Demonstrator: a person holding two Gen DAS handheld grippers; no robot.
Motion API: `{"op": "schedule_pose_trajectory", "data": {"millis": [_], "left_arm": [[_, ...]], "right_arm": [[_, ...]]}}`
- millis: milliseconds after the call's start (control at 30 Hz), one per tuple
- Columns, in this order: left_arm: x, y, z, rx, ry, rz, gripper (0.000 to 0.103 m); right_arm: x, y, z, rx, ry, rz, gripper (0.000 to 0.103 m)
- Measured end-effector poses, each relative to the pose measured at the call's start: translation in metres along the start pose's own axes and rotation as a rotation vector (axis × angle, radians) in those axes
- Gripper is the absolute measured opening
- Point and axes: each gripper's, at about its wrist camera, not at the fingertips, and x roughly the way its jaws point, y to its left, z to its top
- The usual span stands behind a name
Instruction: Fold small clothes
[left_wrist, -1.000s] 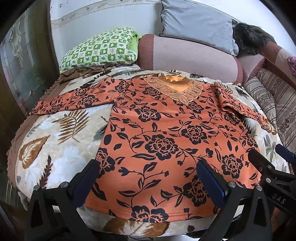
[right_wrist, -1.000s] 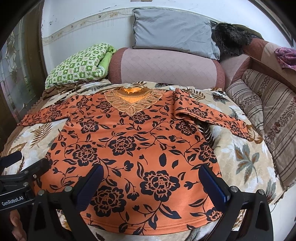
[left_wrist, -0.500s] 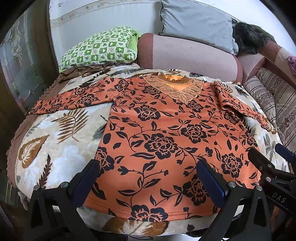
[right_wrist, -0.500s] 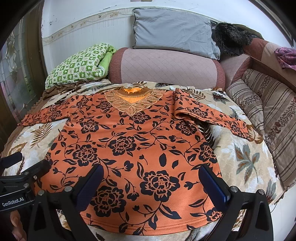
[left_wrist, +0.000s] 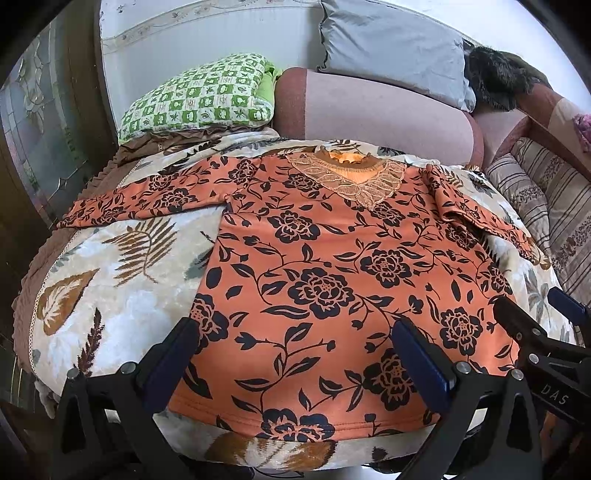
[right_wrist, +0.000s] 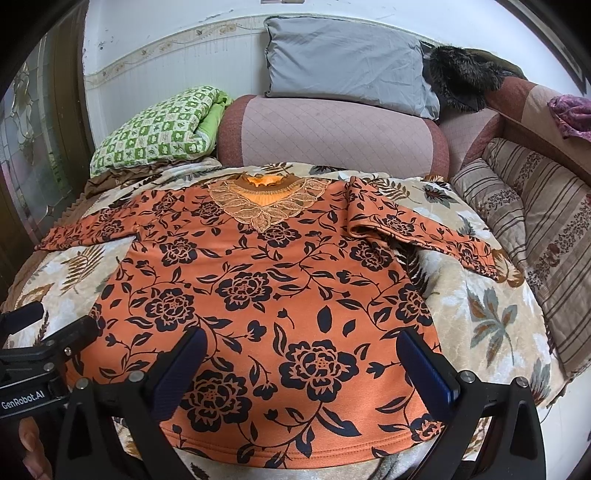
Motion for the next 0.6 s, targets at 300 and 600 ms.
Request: {"op": "schedule_pose_trajectory", "data": {"millis": [300,600], "left_arm": [[-0.0006,0.0001,0.0007,-0.001,-0.001,0.000,0.103],[-0.0013,0.0009,0.0014,-0.004,-0.001,0.000,0.103]], "right_arm": [[-0.0002,0.0007,0.0001,0.001,0.000,0.001,0.103],[0.0001,0.0010,0.0003,0.000,0.002,0.000,0.103]]}}
